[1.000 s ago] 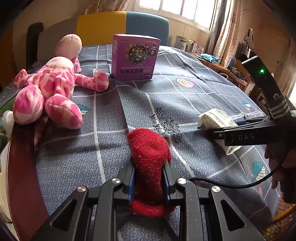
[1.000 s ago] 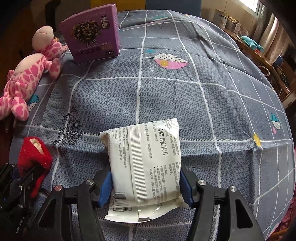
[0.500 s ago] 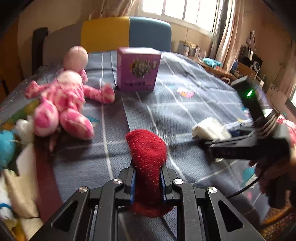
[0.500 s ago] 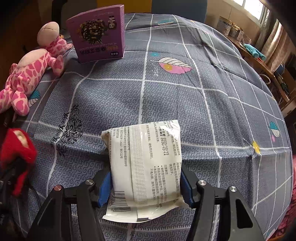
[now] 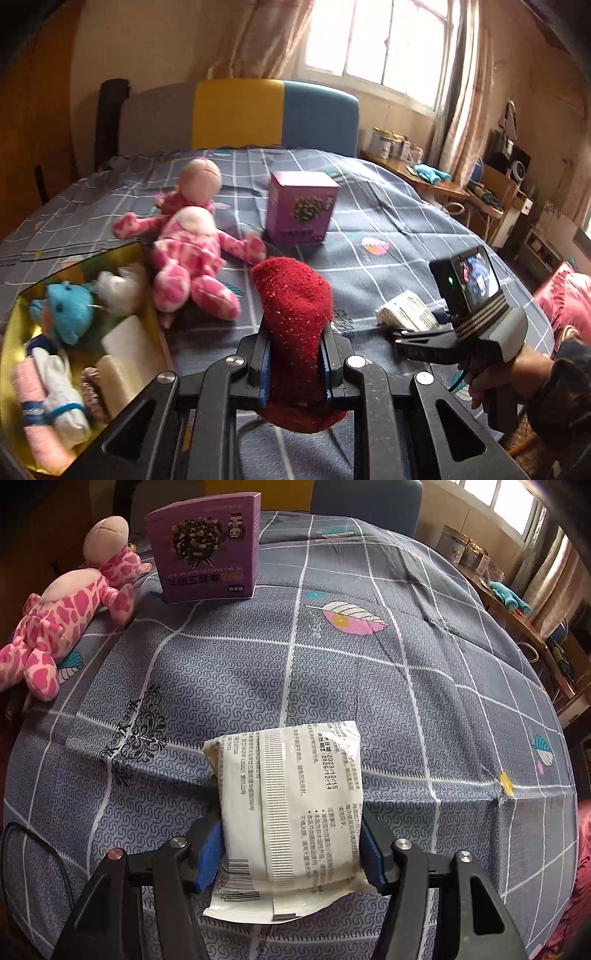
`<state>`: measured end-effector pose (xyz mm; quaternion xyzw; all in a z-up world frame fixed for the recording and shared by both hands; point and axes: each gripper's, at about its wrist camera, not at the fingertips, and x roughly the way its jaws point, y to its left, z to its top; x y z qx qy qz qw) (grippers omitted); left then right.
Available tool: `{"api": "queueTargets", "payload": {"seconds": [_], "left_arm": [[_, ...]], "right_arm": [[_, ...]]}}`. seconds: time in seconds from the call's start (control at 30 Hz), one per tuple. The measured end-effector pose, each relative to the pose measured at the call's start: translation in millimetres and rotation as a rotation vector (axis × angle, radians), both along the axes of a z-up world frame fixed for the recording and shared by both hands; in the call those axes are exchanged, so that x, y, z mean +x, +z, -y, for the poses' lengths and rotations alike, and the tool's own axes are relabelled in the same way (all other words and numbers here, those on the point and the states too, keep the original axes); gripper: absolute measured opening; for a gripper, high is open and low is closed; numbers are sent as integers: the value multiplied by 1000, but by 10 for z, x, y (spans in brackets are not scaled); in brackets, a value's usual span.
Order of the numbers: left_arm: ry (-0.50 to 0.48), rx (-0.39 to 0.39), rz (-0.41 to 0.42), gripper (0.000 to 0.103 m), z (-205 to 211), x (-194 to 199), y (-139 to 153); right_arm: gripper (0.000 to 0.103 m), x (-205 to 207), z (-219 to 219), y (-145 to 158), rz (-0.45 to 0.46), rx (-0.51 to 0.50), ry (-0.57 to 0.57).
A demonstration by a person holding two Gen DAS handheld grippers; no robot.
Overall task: Organize soft objects
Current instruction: 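Lower the red sock into the gold tray and open the left tool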
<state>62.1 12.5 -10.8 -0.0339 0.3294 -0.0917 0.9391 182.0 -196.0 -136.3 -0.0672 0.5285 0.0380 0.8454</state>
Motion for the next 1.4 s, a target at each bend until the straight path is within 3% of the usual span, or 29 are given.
{"api": "queueTargets", "payload": {"seconds": [0.5, 0.8, 0.97, 1.2, 1.4], "left_arm": [[208, -28, -21, 21, -829, -145, 28], [414, -174, -116, 21, -1798, -142, -183], [470, -196, -185, 21, -2051, -13, -424], [495, -106, -243, 23, -2001, 140, -729], [481, 9, -223, 25, -1838, 127, -756]], "right_arm": [[62, -37, -11, 0, 15, -18, 15], [62, -56, -36, 12, 24, -37, 23], [62, -66, -72, 19, 28, -54, 32], [62, -73, -88, 25, 33, -72, 41], [62, -78, -94, 29, 35, -81, 44]]}}
